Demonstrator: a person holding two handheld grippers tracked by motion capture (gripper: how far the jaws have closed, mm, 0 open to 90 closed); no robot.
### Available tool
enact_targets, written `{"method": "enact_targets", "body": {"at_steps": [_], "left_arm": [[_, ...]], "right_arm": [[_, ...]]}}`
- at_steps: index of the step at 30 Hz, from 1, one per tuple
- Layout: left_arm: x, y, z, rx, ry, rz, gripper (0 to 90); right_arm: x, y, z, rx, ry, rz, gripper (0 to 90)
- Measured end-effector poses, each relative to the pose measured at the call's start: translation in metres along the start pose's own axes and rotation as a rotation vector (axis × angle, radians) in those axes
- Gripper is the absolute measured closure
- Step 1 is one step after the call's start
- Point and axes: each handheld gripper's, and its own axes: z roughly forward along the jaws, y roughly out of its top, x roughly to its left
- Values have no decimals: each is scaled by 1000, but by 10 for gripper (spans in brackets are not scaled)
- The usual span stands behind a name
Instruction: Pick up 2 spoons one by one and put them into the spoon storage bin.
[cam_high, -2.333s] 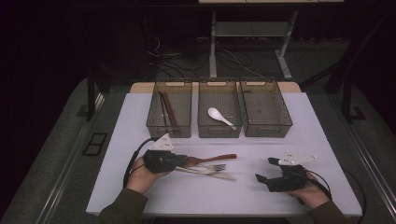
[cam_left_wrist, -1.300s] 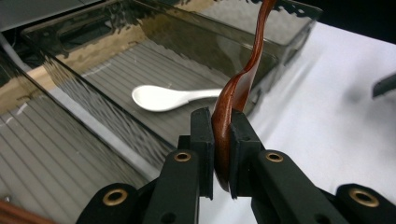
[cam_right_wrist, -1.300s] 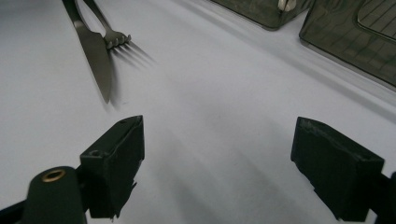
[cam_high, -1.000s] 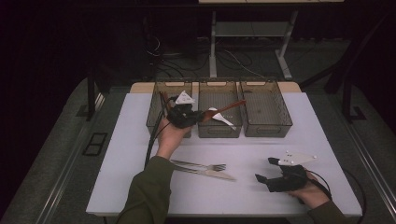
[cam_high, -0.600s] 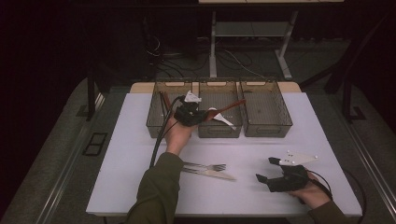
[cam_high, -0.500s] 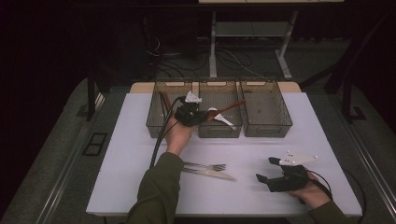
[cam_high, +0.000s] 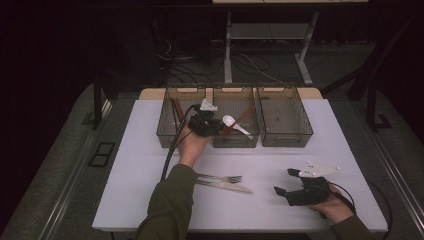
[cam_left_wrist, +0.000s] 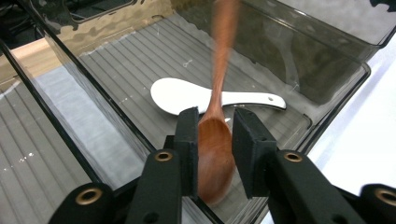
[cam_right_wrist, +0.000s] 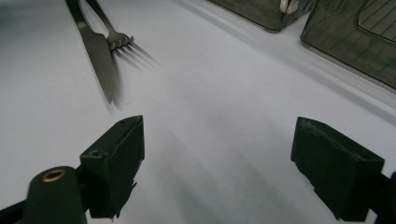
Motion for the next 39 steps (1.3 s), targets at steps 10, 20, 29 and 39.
{"method": "enact_targets", "body": {"at_steps": [10, 20, 29, 39], "left_arm": [[-2, 2, -8, -20, -28, 16, 626], [-8, -3, -31, -56, -100, 60, 519], [-16, -23, -51, -47, -148, 93, 431], [-18, -63, -72, -54, -127, 126, 535]], "right_arm": [[0, 0, 0, 1, 0, 1, 176], [0, 0, 0, 2, -2, 0, 176], [0, 0, 1, 3, -4, 2, 176], [0, 0, 0, 4, -9, 6, 176]]}}
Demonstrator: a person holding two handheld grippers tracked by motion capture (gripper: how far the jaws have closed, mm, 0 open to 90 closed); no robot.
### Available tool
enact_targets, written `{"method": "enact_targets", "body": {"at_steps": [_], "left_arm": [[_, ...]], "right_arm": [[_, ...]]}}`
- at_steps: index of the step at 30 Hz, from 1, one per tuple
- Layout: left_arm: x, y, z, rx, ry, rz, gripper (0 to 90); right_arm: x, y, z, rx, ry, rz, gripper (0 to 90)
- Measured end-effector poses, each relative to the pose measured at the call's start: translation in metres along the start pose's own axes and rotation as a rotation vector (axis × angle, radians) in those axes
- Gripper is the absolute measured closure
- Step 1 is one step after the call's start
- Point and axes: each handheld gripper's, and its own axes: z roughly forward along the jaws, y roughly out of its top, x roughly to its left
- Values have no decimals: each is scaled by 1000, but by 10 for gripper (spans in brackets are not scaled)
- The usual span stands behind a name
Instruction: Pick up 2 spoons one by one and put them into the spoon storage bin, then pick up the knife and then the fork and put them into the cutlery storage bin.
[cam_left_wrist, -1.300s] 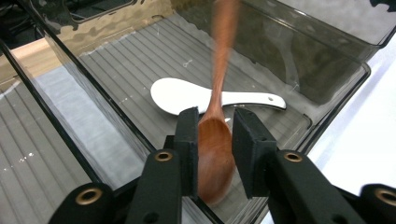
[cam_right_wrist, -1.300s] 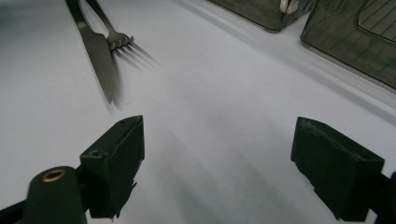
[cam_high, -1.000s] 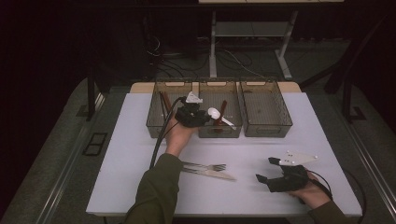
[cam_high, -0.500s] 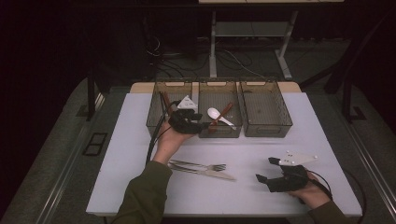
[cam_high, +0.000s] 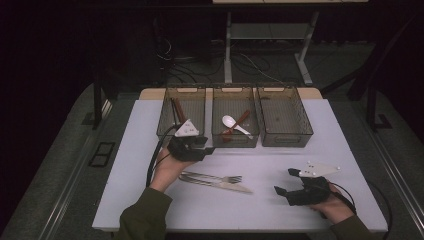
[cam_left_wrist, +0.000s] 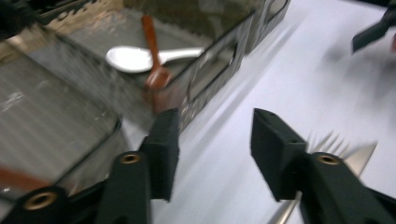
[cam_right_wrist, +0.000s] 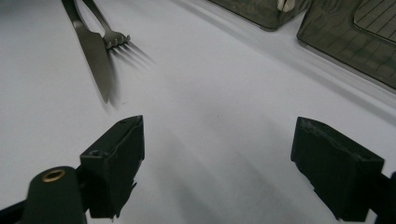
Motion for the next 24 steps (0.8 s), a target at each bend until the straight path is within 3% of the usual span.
{"method": "enact_targets", "body": {"at_steps": [5, 9, 19, 24], "left_arm": [[-1, -18, -12, 11, 8, -8, 703], [-3, -27, -20, 26, -33, -18, 888], [-15, -45, -18, 94, -93, -2, 893], [-19, -51, -9, 160, -124, 31, 893]], "right_arm": [[0, 0, -1, -7, -2, -4, 176], [0, 0, -2, -6, 0, -5, 176], [0, 0, -2, -10, -4, -8, 176], [0, 1, -2, -9, -2, -8, 176]]}}
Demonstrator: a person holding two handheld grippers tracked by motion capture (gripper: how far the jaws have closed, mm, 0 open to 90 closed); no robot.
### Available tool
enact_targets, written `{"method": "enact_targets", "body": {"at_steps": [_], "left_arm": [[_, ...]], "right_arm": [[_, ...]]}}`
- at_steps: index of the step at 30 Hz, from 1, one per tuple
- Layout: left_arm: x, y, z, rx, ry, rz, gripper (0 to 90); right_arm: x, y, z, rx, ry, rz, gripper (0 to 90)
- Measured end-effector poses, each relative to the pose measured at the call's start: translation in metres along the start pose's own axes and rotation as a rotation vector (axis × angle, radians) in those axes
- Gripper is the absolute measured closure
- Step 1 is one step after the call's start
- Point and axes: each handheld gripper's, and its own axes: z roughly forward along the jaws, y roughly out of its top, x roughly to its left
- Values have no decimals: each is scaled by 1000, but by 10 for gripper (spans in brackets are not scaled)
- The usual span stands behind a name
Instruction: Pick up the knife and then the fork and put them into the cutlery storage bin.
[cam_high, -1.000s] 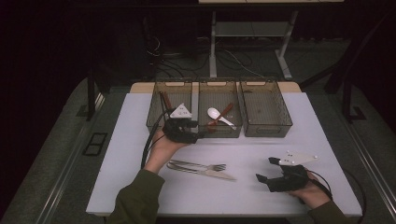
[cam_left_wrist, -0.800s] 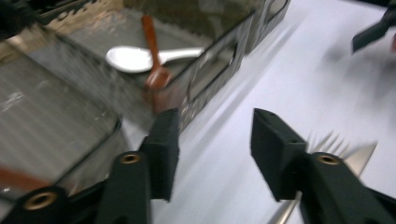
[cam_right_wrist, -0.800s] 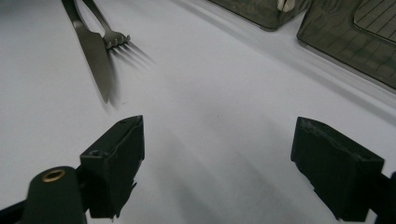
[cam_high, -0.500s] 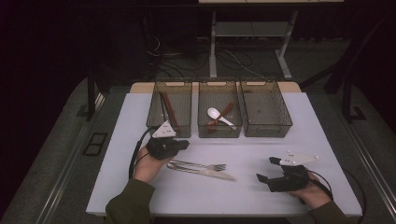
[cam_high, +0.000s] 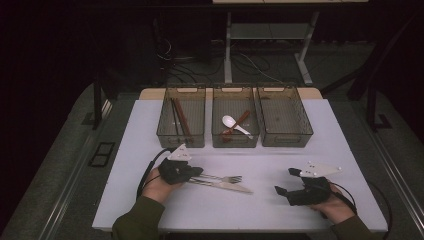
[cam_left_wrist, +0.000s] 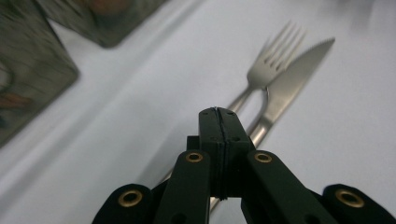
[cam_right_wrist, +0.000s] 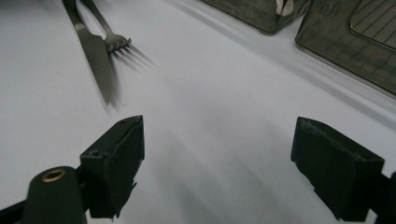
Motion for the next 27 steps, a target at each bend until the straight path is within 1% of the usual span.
{"method": "enact_targets", "body": {"at_steps": [3, 5, 8, 11, 16, 17, 19, 22, 24, 25, 26, 27], "left_arm": [[0, -2, 6, 34, -11, 6, 893], [-1, -3, 10, 66, 2, 22, 893], [-2, -3, 11, 80, 15, 32, 894], [-2, -3, 12, 83, 18, 34, 895], [-3, -3, 11, 87, 5, 32, 895], [-4, -3, 10, 94, 2, 44, 895], [-5, -5, 8, 100, 17, 49, 895], [-3, -10, 4, 99, 16, 39, 895], [-3, -13, 2, 87, -3, 27, 895], [-2, -14, 0, 92, -9, 40, 895], [-4, -15, 0, 91, -14, 36, 895], [-4, -16, -1, 96, -21, 44, 895]], "right_arm": [[0, 0, 0, 2, -1, 1, 176], [-1, 0, 1, 2, -1, 0, 176], [1, 0, 0, 4, 2, 0, 176], [0, 0, 0, 0, 0, 2, 176], [-1, -1, -1, -1, 5, 2, 176], [-1, -2, -1, 0, 5, 5, 176], [-2, -2, -2, -1, 2, 2, 176], [-2, -1, -2, -8, -1, 6, 176], [-1, -1, -2, -1, -5, 0, 176], [-1, -1, -2, -4, -4, -3, 176], [0, -1, -2, -3, -5, -1, 176], [0, -1, -2, -2, -6, -1, 176]]}}
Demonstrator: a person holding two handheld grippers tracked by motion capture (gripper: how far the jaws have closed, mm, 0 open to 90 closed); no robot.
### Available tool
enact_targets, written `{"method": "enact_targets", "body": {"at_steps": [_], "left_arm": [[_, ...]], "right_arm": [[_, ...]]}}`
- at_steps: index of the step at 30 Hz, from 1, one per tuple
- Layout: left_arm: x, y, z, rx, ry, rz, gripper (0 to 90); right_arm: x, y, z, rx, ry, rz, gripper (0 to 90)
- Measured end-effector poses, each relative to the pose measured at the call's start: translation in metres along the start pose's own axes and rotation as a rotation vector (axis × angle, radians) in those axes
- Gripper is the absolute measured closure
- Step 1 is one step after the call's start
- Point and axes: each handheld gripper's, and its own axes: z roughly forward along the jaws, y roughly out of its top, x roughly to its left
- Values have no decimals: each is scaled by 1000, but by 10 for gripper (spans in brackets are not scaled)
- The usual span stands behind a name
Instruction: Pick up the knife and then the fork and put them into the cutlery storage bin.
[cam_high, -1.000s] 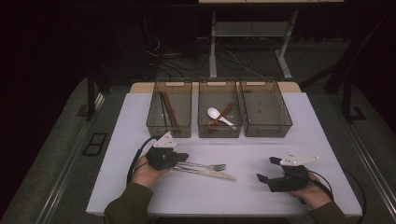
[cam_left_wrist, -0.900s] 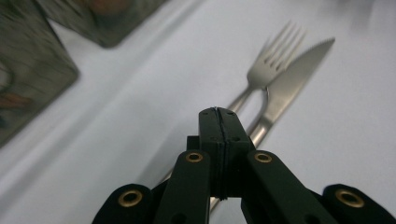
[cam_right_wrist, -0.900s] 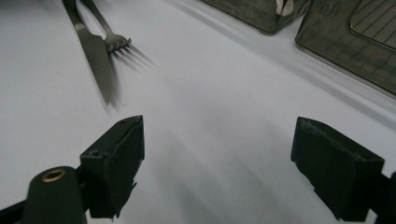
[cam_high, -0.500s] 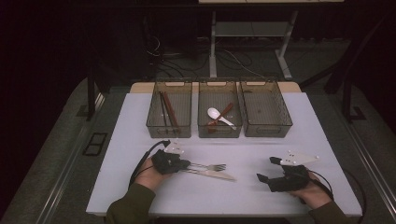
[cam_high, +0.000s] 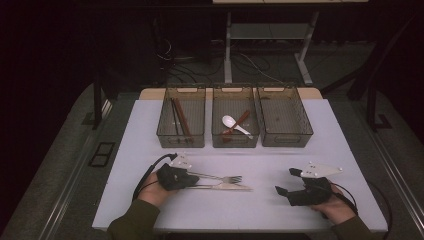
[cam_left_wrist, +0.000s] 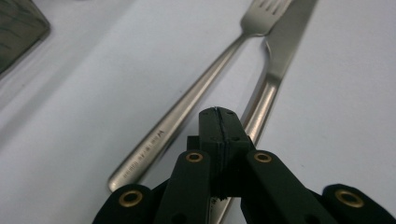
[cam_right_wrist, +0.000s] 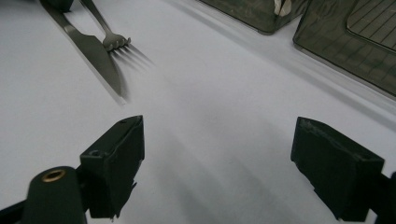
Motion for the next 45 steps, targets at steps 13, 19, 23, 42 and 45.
{"method": "enact_targets", "body": {"at_steps": [13, 19, 23, 42, 45], "left_arm": [[-17, -7, -5, 28, -48, 10, 894], [-24, -4, -5, 49, -54, 31, 895], [-29, -3, -4, 57, -61, 25, 894], [-35, 16, 3, 2, -39, -64, 723], [-36, 16, 8, 17, -29, -70, 706]], "right_arm": [[-1, -1, 2, 6, -5, 1, 176], [-1, -1, 2, 8, -5, 1, 176], [-1, -1, 2, 9, -6, 2, 176], [-1, -1, 4, 14, -5, -1, 176], [-1, -1, 4, 14, -6, -1, 176]]}}
